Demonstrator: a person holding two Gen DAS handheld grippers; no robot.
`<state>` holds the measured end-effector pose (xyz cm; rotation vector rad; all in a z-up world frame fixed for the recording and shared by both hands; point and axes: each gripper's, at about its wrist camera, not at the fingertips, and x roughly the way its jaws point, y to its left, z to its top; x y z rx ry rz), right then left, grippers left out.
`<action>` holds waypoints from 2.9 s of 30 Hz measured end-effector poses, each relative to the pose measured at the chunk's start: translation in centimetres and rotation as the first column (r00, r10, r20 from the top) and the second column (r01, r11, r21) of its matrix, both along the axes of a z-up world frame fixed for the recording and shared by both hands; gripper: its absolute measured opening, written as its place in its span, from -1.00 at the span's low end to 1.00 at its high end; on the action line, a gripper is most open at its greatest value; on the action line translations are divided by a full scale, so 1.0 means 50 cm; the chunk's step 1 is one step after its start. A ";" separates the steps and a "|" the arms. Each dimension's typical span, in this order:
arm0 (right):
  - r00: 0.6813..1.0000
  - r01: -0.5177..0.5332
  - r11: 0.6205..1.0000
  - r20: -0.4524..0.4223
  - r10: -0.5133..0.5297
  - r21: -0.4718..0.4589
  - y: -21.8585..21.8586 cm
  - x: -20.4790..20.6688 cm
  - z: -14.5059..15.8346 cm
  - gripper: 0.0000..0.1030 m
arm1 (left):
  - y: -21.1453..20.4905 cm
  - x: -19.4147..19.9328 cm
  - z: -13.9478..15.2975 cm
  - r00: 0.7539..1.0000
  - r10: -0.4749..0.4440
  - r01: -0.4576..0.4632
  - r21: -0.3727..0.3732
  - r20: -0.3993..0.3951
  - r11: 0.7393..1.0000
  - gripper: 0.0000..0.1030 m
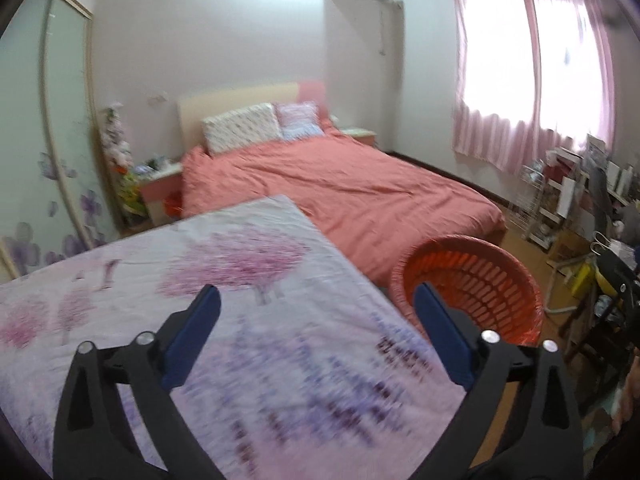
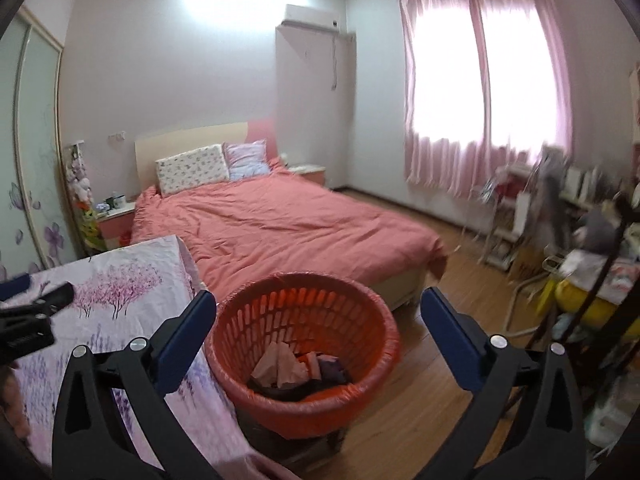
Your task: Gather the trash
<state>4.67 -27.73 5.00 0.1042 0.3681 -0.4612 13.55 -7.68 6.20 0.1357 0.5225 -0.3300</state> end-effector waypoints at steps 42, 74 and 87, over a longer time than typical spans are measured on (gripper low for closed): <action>0.996 0.024 0.999 -0.090 -0.021 0.031 0.154 -0.112 -0.083 0.96 | 0.201 -0.244 -0.093 0.962 0.269 -0.271 -0.051 -0.043 0.961 0.93; 0.988 0.015 0.997 -0.155 -0.003 0.075 0.156 -0.098 -0.105 0.96 | 0.210 -0.241 -0.116 0.953 0.290 -0.295 -0.046 -0.087 0.954 0.93; 0.989 0.015 0.997 -0.147 -0.003 0.080 0.151 -0.100 -0.103 0.96 | 0.204 -0.247 -0.109 0.953 0.294 -0.298 -0.050 -0.076 0.953 0.93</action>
